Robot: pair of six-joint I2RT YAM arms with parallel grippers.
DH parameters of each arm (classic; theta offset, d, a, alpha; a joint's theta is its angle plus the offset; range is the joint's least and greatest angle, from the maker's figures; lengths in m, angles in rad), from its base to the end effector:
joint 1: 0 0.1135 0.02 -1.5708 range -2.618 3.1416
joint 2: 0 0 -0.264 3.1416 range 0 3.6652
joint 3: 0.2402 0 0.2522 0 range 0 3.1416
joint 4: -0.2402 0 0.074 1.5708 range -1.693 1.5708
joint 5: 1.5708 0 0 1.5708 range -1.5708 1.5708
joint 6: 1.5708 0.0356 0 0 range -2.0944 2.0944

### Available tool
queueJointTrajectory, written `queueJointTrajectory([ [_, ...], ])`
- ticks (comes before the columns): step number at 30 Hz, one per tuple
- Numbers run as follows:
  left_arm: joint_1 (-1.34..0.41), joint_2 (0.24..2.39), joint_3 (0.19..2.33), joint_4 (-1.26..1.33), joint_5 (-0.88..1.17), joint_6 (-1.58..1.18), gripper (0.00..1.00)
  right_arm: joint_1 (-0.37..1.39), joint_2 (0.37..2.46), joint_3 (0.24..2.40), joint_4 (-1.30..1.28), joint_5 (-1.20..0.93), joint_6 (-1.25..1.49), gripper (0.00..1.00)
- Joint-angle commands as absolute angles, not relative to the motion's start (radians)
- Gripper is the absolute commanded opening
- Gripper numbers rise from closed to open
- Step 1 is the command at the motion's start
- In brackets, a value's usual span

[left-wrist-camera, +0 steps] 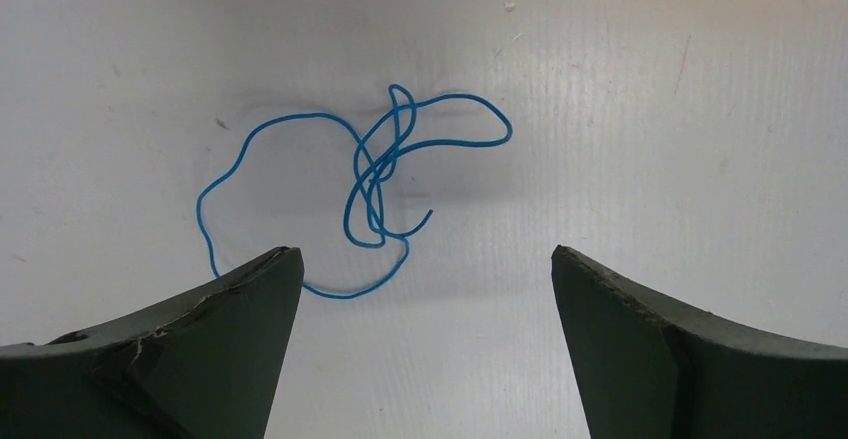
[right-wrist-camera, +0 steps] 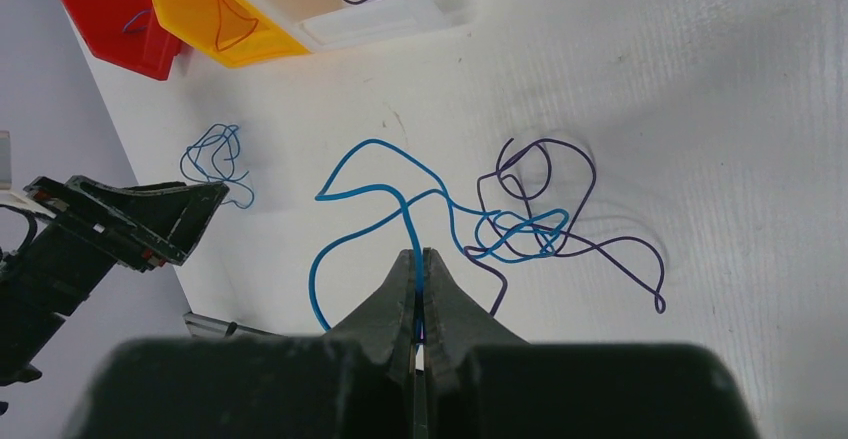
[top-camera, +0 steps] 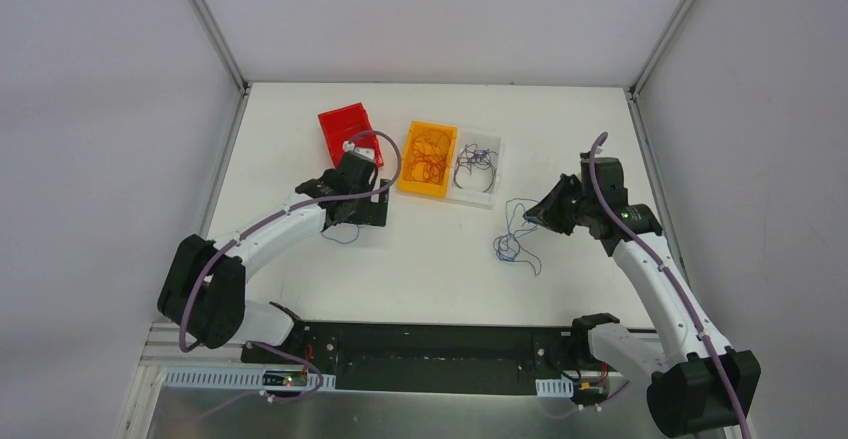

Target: Untangle the cables

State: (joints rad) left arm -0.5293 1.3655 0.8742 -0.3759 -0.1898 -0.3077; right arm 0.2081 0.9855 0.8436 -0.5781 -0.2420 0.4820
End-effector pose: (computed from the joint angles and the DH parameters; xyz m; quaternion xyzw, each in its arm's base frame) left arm 0.2459 -0.1361 0.2262 0.0709 0.9324 -0.0581 0.3496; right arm 0.2005 0.0511 0.2867 0.0741 0.9025 0.2420 0.3483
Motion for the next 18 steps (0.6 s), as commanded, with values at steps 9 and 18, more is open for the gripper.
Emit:
queueJointTrajectory([
  [9, -0.489, 1.575, 0.899, -0.253, -0.156, -0.350, 0.39, 0.206, 0.973, 0.859, -0.554, -0.271, 0.476, 0.00],
  [18, -0.484, 1.394, 1.003, -0.348, -0.268, -0.323, 0.00, 0.206, 0.979, 0.849, -0.544, -0.278, 0.477, 0.00],
])
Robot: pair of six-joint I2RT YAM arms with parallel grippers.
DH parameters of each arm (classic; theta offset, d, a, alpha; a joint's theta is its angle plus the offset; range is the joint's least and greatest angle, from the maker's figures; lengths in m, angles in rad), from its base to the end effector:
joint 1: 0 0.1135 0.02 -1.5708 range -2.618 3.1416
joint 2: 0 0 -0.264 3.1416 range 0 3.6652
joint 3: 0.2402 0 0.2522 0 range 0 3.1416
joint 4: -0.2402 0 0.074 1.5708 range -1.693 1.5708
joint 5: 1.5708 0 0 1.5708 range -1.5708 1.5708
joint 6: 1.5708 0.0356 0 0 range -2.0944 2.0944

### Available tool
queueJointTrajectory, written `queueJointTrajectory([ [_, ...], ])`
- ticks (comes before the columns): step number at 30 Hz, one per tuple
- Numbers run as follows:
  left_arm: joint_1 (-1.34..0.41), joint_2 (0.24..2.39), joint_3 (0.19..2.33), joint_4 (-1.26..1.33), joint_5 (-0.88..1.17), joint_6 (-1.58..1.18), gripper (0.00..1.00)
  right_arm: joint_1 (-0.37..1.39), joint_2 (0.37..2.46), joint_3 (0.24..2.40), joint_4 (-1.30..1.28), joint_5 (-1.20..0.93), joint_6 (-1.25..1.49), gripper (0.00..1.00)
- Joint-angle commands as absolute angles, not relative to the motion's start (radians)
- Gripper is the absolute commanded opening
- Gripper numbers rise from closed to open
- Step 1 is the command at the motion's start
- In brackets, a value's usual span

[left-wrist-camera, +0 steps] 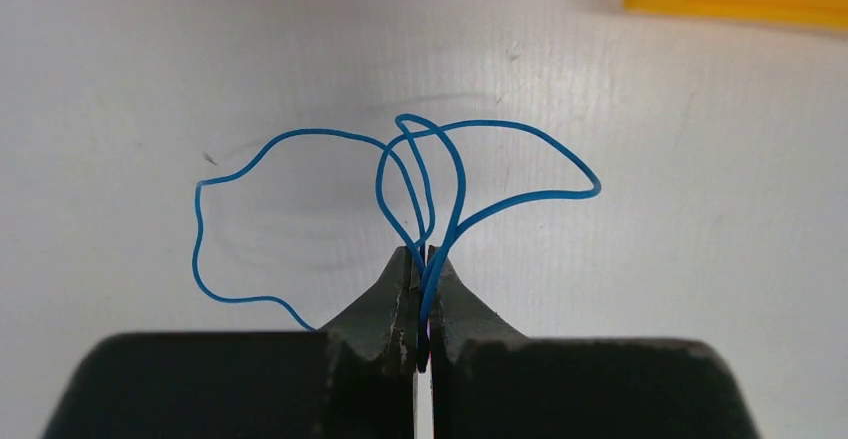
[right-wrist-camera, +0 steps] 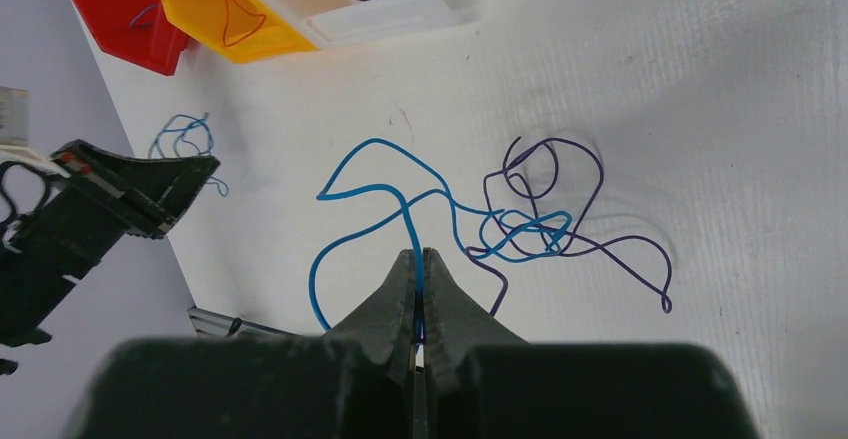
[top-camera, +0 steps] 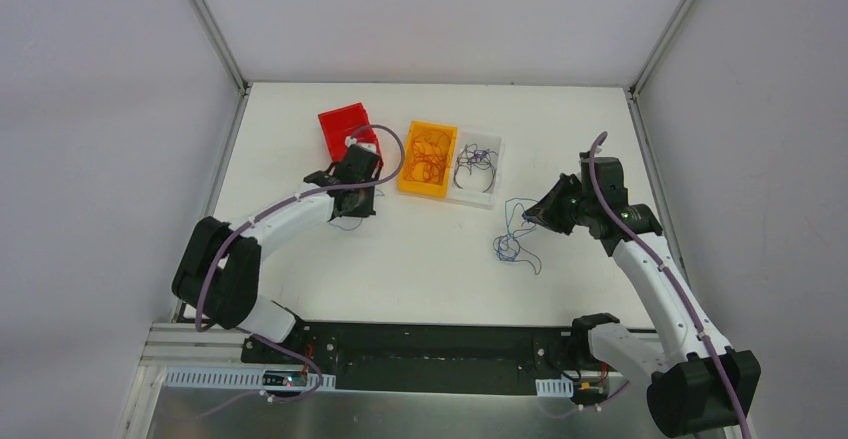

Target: Untangle the cables

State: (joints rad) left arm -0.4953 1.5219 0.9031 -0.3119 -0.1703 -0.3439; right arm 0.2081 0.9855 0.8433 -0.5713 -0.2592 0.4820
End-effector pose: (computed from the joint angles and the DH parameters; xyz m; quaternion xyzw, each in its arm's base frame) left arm 0.2726 -0.1404 0.1965 0.0449 0.9451 -0.0540 0.3192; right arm 0.2008 0.0517 0.2873 0.0699 0.9008 0.2500 0.3481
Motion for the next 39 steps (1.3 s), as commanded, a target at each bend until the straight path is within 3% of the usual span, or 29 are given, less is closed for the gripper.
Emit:
queueJointTrajectory([
  [1, -0.479, 1.388, 1.023, -0.347, -0.288, -0.314, 0.00, 0.206, 0.980, 0.847, -0.541, -0.280, 0.479, 0.00],
  [9, -0.352, 1.469, 1.232, -0.280, -0.182, -0.315, 0.00, 0.206, 0.987, 0.859, -0.529, -0.298, 0.489, 0.00],
  [19, -0.105, 1.699, 1.384, 0.038, 0.312, -0.555, 0.00, 0.206, 0.974, 0.867, -0.536, -0.293, 0.494, 0.00],
  [26, -0.080, 1.848, 1.430, 0.212, 0.525, -0.677, 0.00, 0.206, 1.000, 0.877, -0.531, -0.297, 0.492, 0.00],
  [32, -0.041, 1.870, 1.374, 0.181, 0.438, -0.674, 0.00, 0.207, 1.013, 0.884, -0.529, -0.297, 0.492, 0.00],
  [39, -0.032, 1.869, 1.375, -0.052, 0.205, -0.509, 0.00, 0.206, 1.025, 0.876, -0.521, -0.302, 0.494, 0.00],
])
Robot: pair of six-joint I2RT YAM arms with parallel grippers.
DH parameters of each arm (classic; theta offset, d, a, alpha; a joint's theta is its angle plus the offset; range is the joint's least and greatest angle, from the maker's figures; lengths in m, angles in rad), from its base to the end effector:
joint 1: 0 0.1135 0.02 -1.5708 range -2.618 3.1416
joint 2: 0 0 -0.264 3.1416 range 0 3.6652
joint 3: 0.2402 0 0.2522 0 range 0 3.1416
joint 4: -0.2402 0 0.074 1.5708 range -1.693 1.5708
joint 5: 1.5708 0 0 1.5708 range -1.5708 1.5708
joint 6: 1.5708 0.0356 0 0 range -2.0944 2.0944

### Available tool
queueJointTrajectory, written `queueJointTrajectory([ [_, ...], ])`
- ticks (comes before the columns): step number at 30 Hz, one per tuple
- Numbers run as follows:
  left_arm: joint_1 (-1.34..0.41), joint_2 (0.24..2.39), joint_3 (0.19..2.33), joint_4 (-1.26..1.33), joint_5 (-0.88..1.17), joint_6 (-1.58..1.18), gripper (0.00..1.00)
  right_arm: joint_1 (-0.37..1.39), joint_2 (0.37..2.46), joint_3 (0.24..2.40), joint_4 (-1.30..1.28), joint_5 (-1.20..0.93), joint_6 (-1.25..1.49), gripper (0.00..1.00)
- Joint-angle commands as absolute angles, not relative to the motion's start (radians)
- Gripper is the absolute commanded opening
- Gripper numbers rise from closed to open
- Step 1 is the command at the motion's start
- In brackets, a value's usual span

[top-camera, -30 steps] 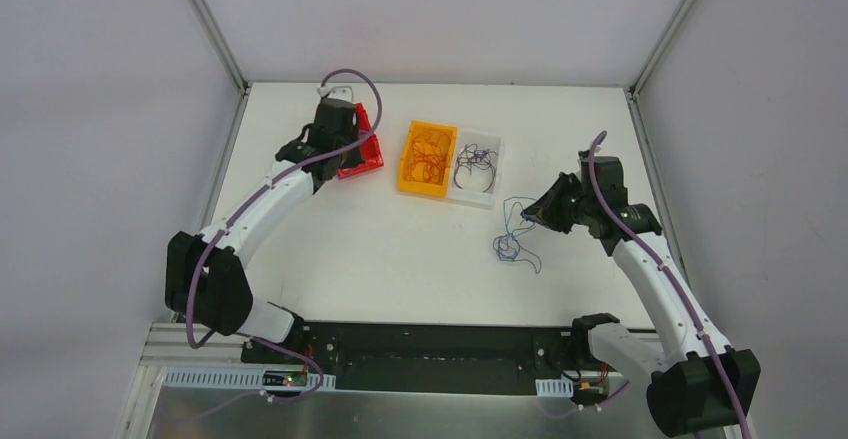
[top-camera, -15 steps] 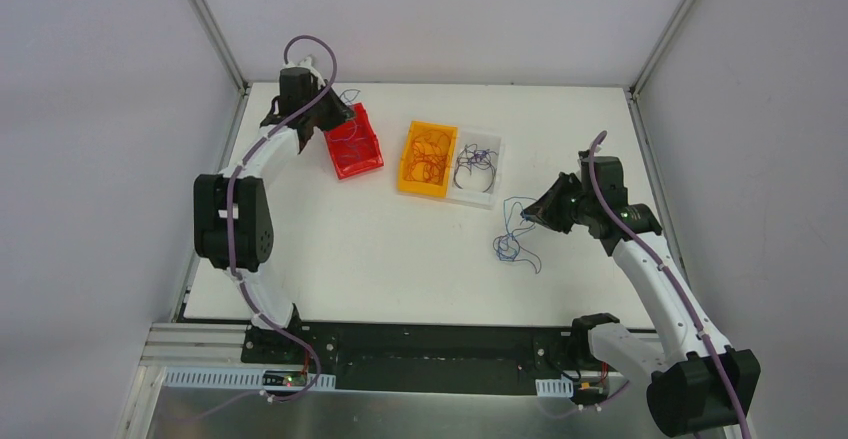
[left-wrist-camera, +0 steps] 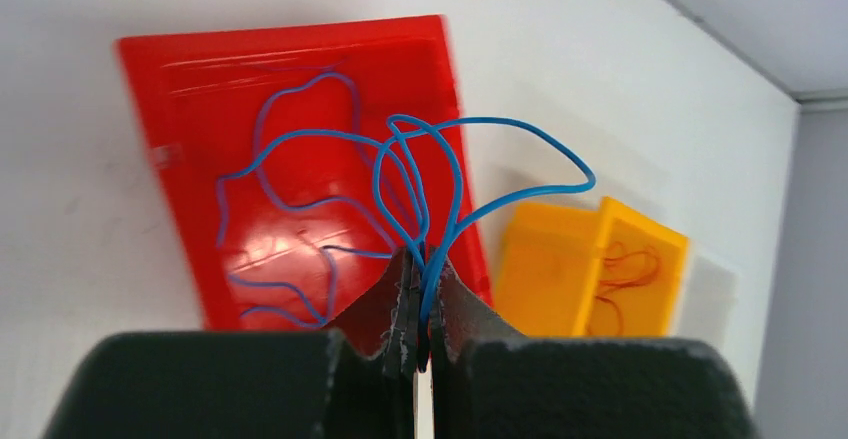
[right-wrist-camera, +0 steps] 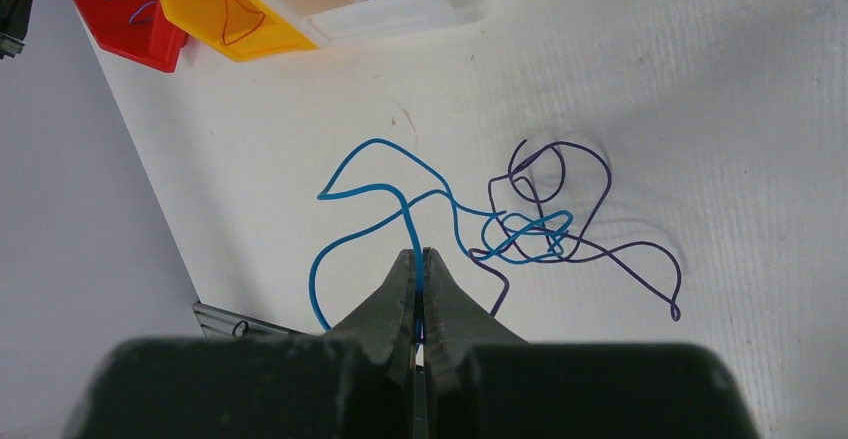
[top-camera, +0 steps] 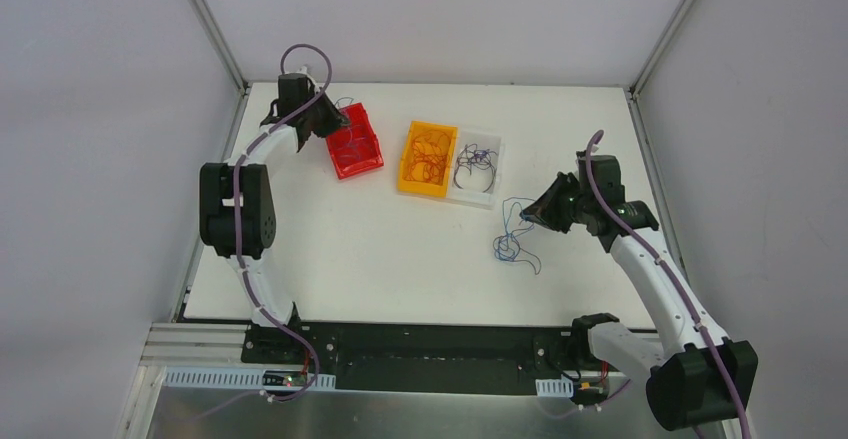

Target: Untangle the cables

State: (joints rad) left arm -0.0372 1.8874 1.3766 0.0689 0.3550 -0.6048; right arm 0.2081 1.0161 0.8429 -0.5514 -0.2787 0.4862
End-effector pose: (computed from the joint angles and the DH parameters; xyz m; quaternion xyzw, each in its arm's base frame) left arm 0.4415 -0.0288 0.2510 -0.1422 0.8248 -0.3077 0.4526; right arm 0.2070 0.0537 0.2831 0.0687 0.9022 0.2574 0.3393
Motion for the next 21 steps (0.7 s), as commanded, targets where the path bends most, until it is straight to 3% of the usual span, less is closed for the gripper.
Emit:
queueJointTrajectory([
  [1, -0.032, 1.877, 1.382, -0.070, 0.192, -0.498, 0.00, 0.206, 1.026, 0.877, -0.519, -0.303, 0.495, 0.00],
  [7, -0.035, 1.995, 1.463, -0.160, 0.238, -0.458, 0.00, 0.206, 1.031, 0.883, -0.515, -0.305, 0.496, 0.00],
  [12, -0.067, 2.037, 1.513, -0.242, 0.150, -0.389, 0.04, 0.206, 1.026, 0.883, -0.530, -0.300, 0.495, 0.00],
  [14, -0.073, 2.036, 1.518, -0.256, 0.132, -0.378, 0.12, 0.206, 1.018, 0.876, -0.530, -0.296, 0.495, 0.00],
  [17, -0.087, 2.015, 1.526, -0.270, 0.106, -0.364, 0.32, 0.206, 1.014, 0.870, -0.534, -0.294, 0.494, 0.00],
  [21, -0.108, 1.959, 1.530, -0.287, 0.078, -0.348, 0.47, 0.206, 1.013, 0.865, -0.536, -0.296, 0.492, 0.00],
])
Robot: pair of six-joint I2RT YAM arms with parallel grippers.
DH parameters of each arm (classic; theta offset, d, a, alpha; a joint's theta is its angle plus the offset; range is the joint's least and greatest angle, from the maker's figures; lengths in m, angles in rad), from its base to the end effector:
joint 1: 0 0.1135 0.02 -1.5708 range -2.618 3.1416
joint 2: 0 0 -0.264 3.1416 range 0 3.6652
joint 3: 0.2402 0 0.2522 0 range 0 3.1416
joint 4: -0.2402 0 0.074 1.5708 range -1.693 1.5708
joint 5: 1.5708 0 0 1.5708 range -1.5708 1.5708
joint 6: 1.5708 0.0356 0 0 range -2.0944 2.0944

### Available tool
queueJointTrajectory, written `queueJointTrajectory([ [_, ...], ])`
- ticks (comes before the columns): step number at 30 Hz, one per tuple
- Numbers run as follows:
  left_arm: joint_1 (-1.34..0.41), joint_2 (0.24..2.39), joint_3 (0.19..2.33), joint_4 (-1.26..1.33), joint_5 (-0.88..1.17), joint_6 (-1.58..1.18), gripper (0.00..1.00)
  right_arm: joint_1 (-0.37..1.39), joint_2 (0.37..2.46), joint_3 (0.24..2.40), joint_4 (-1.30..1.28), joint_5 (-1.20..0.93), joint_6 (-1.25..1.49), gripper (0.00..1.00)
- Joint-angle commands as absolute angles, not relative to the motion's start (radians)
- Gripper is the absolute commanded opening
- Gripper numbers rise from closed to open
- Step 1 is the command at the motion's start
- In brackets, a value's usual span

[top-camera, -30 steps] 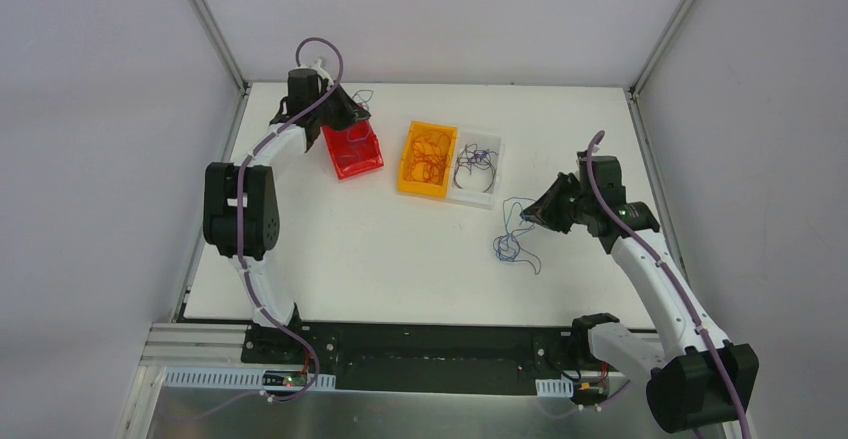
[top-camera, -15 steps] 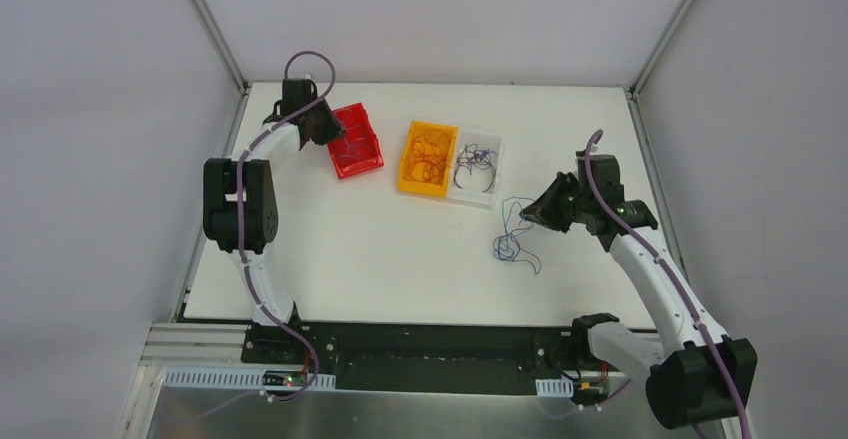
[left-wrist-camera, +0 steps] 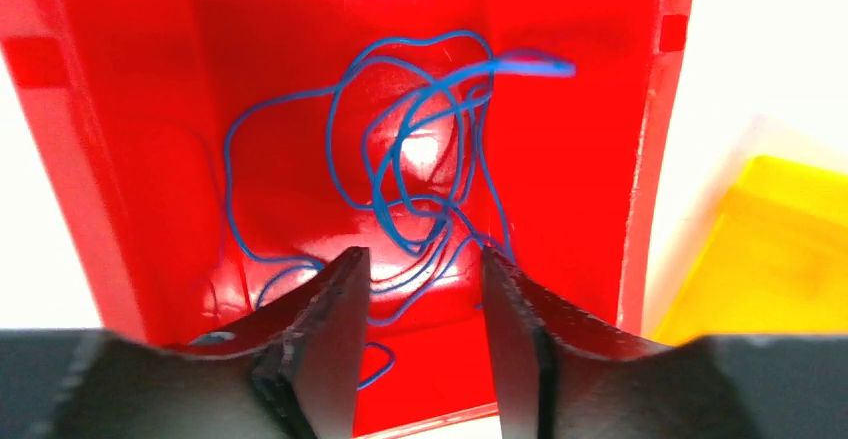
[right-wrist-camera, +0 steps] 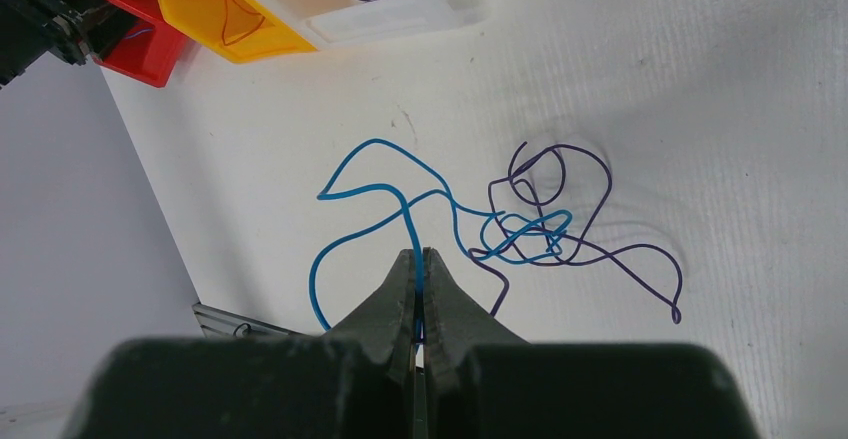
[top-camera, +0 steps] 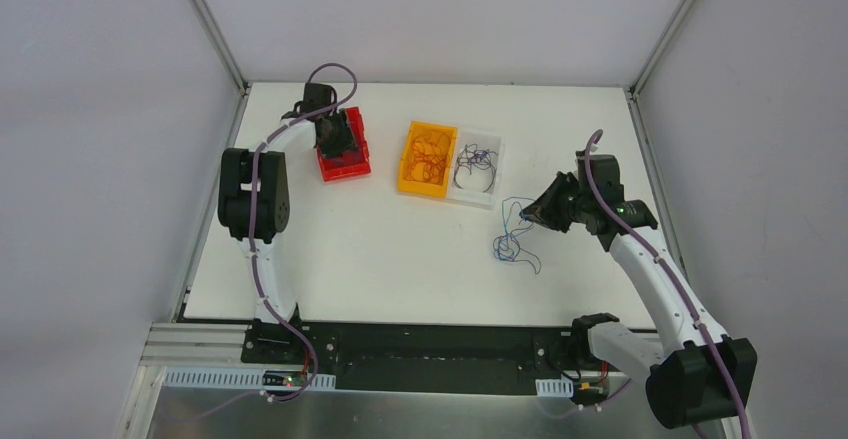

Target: Untangle the cables

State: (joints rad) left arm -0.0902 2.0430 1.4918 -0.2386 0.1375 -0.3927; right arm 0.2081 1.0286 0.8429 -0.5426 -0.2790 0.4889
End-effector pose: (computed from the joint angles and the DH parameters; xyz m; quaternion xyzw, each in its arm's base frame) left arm 0.4548 -0.0460 0.1938 -0.1131 0.9159 -0.1525 0.3535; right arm 0.2097 0.0543 0.2813 0.0702 0.9028 0.2575 0.3373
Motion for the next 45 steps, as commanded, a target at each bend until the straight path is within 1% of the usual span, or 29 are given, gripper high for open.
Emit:
queueJointTrajectory([
  [1, -0.115, 1.948, 1.531, -0.294, 0.069, -0.342, 0.49, 0.207, 1.011, 0.864, -0.536, -0.296, 0.492, 0.00],
  [5, -0.136, 1.877, 1.532, -0.326, 0.046, -0.315, 0.60, 0.207, 1.008, 0.865, -0.537, -0.299, 0.492, 0.00],
  [12, -0.161, 1.715, 1.493, -0.368, 0.008, -0.297, 0.68, 0.206, 1.005, 0.852, -0.532, -0.306, 0.487, 0.00],
  [14, -0.181, 1.649, 1.465, -0.379, 0.018, -0.310, 0.76, 0.210, 1.015, 0.857, -0.540, -0.304, 0.473, 0.00],
  [17, -0.248, 1.519, 1.380, -0.382, 0.024, -0.341, 0.85, 0.235, 1.038, 0.875, -0.559, -0.287, 0.450, 0.00],
  [18, -0.280, 1.473, 1.334, -0.382, 0.016, -0.348, 0.93, 0.248, 1.043, 0.878, -0.557, -0.288, 0.446, 0.00],
  [19, -0.309, 1.432, 1.301, -0.382, 0.008, -0.355, 0.98, 0.262, 1.050, 0.880, -0.551, -0.292, 0.446, 0.00],
  [21, -0.349, 1.347, 1.232, -0.381, 0.018, -0.386, 0.99, 0.300, 1.066, 0.886, -0.541, -0.293, 0.449, 0.00],
  [25, -0.356, 1.175, 1.086, -0.378, 0.080, -0.440, 0.99, 0.418, 1.110, 0.898, -0.495, -0.291, 0.478, 0.00],
  [30, -0.355, 0.961, 0.883, -0.372, 0.007, -0.494, 0.99, 0.616, 1.185, 0.948, -0.367, -0.282, 0.555, 0.00],
  [33, -0.353, 0.863, 0.802, -0.375, -0.024, -0.536, 0.99, 0.684, 1.233, 0.993, -0.258, -0.333, 0.587, 0.00],
  [34, -0.353, 0.827, 0.787, -0.375, -0.008, -0.541, 1.00, 0.694, 1.242, 1.002, -0.223, -0.361, 0.597, 0.04],
  [35, -0.353, 0.805, 0.774, -0.370, 0.020, -0.541, 1.00, 0.697, 1.253, 1.013, -0.202, -0.374, 0.608, 0.23],
  [36, -0.353, 0.789, 0.763, -0.361, 0.037, -0.544, 1.00, 0.697, 1.256, 1.018, -0.199, -0.373, 0.613, 0.47],
  [37, -0.353, 0.778, 0.747, -0.351, 0.045, -0.555, 1.00, 0.697, 1.254, 1.020, -0.203, -0.364, 0.609, 0.63],
  [38, -0.353, 0.771, 0.731, -0.333, 0.046, -0.570, 1.00, 0.697, 1.248, 1.021, -0.214, -0.347, 0.599, 0.71],
  [40, -0.353, 0.773, 0.698, -0.317, -0.006, -0.655, 1.00, 0.696, 1.230, 1.019, -0.263, -0.298, 0.563, 0.75],
  [42, -0.345, 0.770, 0.657, -0.328, -0.075, -0.742, 1.00, 0.691, 1.209, 1.012, -0.322, -0.239, 0.529, 0.75],
  [45, -0.342, 0.757, 0.604, -0.254, -0.010, -0.703, 1.00, 0.668, 1.164, 0.982, -0.398, -0.163, 0.512, 0.75],
])
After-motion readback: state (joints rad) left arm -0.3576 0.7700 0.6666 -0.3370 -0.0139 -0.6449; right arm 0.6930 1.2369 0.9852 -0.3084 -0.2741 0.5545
